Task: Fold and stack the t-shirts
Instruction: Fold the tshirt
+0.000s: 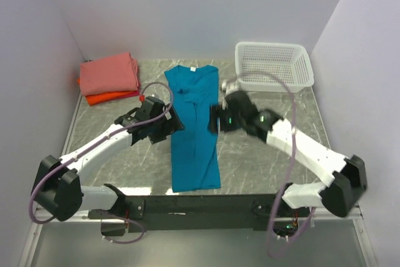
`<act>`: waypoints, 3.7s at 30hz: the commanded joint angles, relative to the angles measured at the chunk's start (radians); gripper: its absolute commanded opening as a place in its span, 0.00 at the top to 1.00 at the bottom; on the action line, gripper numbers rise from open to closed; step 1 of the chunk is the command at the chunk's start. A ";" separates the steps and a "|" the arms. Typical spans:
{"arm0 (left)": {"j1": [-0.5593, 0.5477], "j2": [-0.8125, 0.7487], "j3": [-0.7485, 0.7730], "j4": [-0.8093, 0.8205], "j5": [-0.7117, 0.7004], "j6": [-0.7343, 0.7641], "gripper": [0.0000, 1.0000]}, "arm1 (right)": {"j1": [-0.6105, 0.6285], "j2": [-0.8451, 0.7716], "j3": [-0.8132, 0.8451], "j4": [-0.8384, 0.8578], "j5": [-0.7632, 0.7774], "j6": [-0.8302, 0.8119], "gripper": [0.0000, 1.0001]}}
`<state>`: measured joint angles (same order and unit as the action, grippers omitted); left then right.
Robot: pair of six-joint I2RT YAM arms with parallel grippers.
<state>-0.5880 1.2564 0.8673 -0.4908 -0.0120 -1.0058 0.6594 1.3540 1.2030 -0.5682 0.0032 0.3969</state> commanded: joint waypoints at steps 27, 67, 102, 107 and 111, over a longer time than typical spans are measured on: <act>-0.101 0.543 0.383 0.228 0.221 0.168 0.01 | 0.497 0.085 -0.398 0.116 0.075 0.402 0.51; -0.099 0.635 0.365 0.190 0.133 0.141 0.01 | 0.531 -0.038 -0.496 0.034 0.122 0.502 1.00; -0.147 0.390 0.353 0.066 0.092 0.171 0.01 | 0.514 -0.389 -0.592 -0.030 0.145 0.542 0.44; -0.154 0.191 0.153 -0.014 0.015 0.079 0.01 | 0.419 -0.472 -0.672 0.062 0.074 0.542 0.43; -0.191 -0.012 -0.080 -0.092 -0.022 -0.032 0.00 | 0.327 -0.468 -0.726 0.129 -0.015 0.502 0.48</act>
<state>-0.7563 1.3182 0.9211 -0.4679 0.0292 -0.9394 1.0260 0.8795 0.5098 -0.4999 0.0399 0.9230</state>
